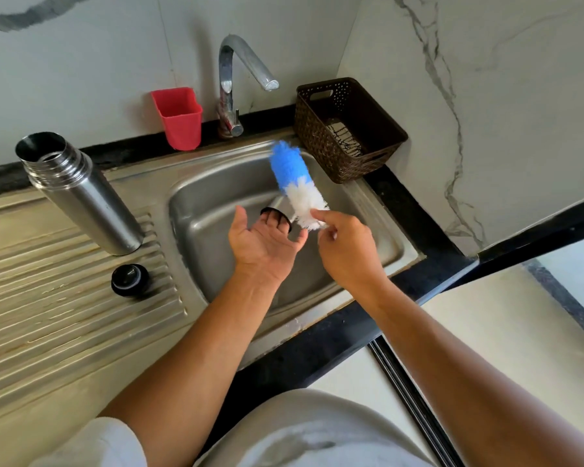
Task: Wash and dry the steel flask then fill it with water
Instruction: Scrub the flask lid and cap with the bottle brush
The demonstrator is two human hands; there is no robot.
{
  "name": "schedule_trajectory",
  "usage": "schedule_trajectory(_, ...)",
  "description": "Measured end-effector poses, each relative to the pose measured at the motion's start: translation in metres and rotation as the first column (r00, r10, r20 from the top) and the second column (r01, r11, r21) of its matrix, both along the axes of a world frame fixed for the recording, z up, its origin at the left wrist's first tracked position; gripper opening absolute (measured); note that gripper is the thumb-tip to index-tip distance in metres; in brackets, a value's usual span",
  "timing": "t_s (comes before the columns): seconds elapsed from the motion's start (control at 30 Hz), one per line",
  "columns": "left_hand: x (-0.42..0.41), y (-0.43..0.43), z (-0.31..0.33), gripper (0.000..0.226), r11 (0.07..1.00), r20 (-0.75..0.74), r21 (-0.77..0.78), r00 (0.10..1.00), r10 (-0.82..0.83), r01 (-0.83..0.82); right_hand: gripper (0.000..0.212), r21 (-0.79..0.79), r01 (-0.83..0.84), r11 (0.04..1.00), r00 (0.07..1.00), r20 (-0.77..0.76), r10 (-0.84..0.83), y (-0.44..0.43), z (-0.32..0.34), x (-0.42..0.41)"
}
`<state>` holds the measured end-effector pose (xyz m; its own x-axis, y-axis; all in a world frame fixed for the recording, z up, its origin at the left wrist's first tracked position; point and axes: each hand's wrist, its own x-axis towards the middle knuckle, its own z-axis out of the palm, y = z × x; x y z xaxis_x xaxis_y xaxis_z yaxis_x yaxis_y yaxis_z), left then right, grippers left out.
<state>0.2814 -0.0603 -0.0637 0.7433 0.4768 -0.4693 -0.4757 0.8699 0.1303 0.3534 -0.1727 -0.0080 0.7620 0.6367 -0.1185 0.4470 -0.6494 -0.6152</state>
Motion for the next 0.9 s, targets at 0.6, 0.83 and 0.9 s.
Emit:
schedule_trajectory(0.6,0.008,-0.009,-0.006,0.016,0.974,-0.367,0.203,0.93,-0.023,0.104,0.036,0.021,0.459,0.888,0.599,-0.746,-0.292,-0.002,0.01,0.003)
schedule_trajectory(0.83,0.003,-0.021,-0.009,0.017,0.947,-0.399,0.255,0.913,-0.082,0.196,0.035,-0.004,0.477,0.879,0.584,-0.745,-0.321,-0.006,0.001,0.003)
schedule_trajectory(0.9,0.0,-0.011,-0.013,0.017,0.958,-0.435,0.247,0.9,-0.023,0.144,0.035,-0.01,0.41,0.912,0.599,-0.751,-0.277,-0.011,0.003,0.002)
